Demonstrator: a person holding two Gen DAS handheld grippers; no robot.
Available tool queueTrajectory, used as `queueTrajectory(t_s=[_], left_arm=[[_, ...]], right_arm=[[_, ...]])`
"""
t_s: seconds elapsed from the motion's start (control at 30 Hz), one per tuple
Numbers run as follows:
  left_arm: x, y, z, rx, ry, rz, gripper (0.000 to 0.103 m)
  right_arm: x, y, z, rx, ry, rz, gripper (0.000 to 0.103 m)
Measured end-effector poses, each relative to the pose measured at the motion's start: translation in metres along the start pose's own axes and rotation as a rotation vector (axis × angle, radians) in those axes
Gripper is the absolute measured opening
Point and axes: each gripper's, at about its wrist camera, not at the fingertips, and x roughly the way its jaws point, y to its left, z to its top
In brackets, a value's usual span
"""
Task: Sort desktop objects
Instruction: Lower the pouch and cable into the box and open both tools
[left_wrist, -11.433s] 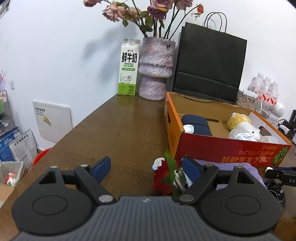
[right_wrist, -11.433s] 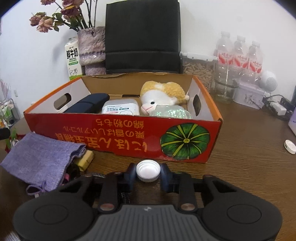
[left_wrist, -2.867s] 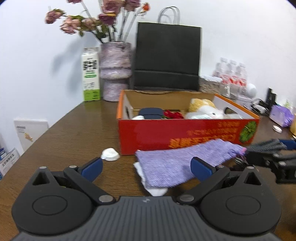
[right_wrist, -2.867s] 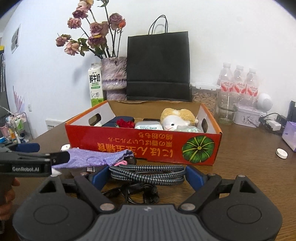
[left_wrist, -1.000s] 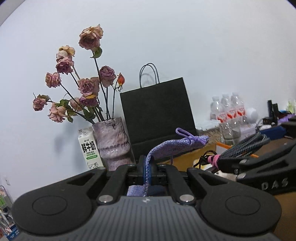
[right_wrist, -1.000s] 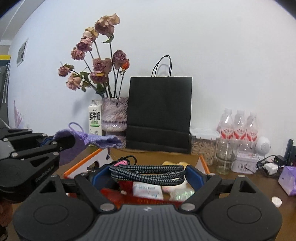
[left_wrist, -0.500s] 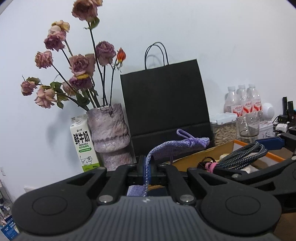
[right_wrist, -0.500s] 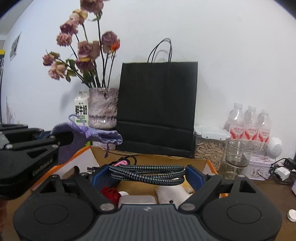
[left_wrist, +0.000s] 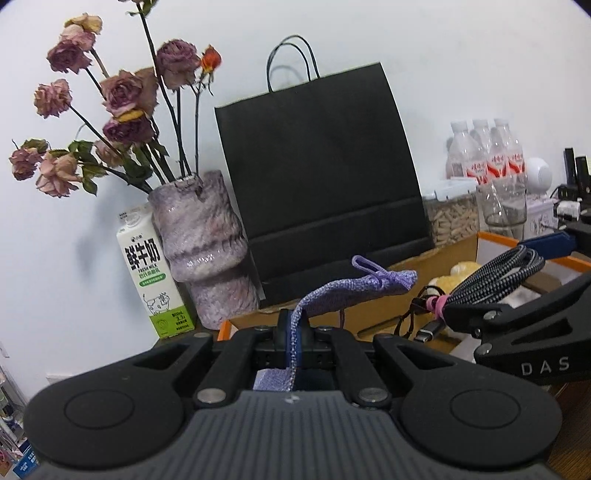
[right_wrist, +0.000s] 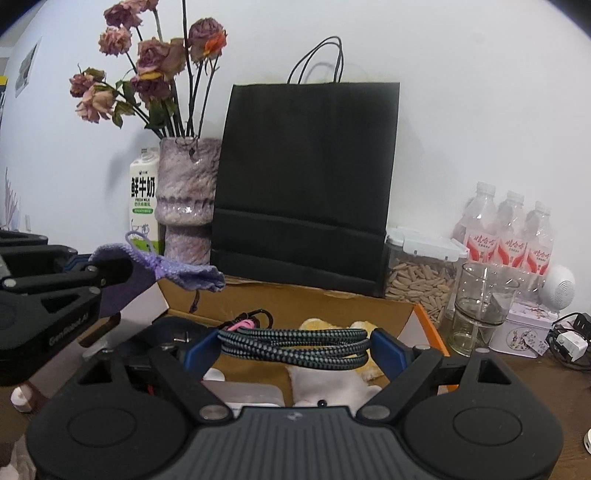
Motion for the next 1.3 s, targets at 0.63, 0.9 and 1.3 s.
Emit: queueTrajectory(t_s=[0.63,0.9,1.3], left_arm=[[-0.005,0.015,0.000,-0.100,0.037,0.054,0.103],[-0.009,0.015,0.003,-0.114,0.024,0.040,0.103],[-0.027,0.017,0.004,-0.151,0.008,0.035,0.103]], right_arm=[[0.007,-0.015,-0.003,0.119,0.127,0.068,0.103],[-0.002,-0.016,0.001,0.104,0.104,0.077,0.103],[-0.017,-0.017,0.001,0.115,0.086,0.077,0.103]])
